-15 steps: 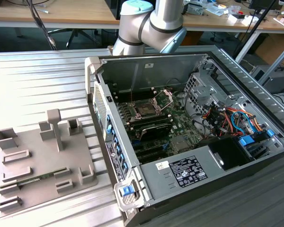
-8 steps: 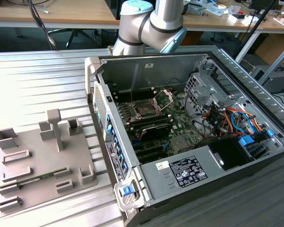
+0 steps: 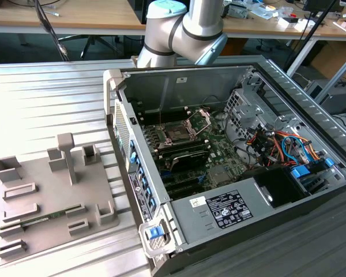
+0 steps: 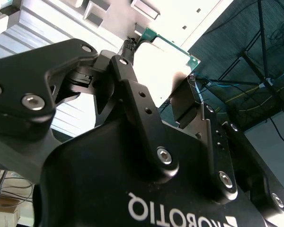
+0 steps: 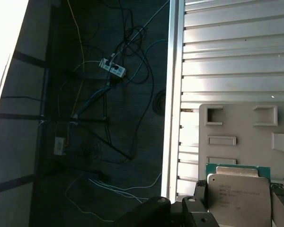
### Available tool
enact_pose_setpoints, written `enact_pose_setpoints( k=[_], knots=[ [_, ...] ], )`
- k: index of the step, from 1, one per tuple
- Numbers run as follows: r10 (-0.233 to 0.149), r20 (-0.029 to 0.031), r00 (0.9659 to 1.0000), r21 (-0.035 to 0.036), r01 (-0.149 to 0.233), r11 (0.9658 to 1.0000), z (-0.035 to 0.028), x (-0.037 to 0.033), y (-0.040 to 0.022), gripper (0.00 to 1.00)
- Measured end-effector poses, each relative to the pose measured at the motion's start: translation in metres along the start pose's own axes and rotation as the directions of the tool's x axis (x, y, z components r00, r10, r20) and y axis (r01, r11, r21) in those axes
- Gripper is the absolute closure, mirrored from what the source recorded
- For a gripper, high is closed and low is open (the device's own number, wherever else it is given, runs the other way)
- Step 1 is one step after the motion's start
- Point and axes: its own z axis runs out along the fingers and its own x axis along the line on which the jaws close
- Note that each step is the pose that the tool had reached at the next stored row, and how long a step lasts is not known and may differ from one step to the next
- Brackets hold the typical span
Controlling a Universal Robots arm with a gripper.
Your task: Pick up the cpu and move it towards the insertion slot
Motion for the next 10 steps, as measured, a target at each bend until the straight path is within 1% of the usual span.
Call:
enact_pose_setpoints(
  k=[1, 2, 4, 10],
  knots=[
    [0.000, 0.0001, 1.0000, -0.0001, 0.000, 1.0000, -0.0003, 0.0000, 0.0000, 0.45],
    [0.000, 0.0001, 1.0000, 0.0000, 0.000, 1.0000, -0.0030, 0.0000, 0.0002, 0.45],
    [0.000, 0.0001, 1.0000, -0.0001, 0.000, 1.0000, -0.0060, 0.0000, 0.0004, 0.45],
    [0.000, -0.0001, 1.0000, -0.0001, 0.000, 1.0000, -0.0062, -0.0005, 0.0003, 0.45]
  ],
)
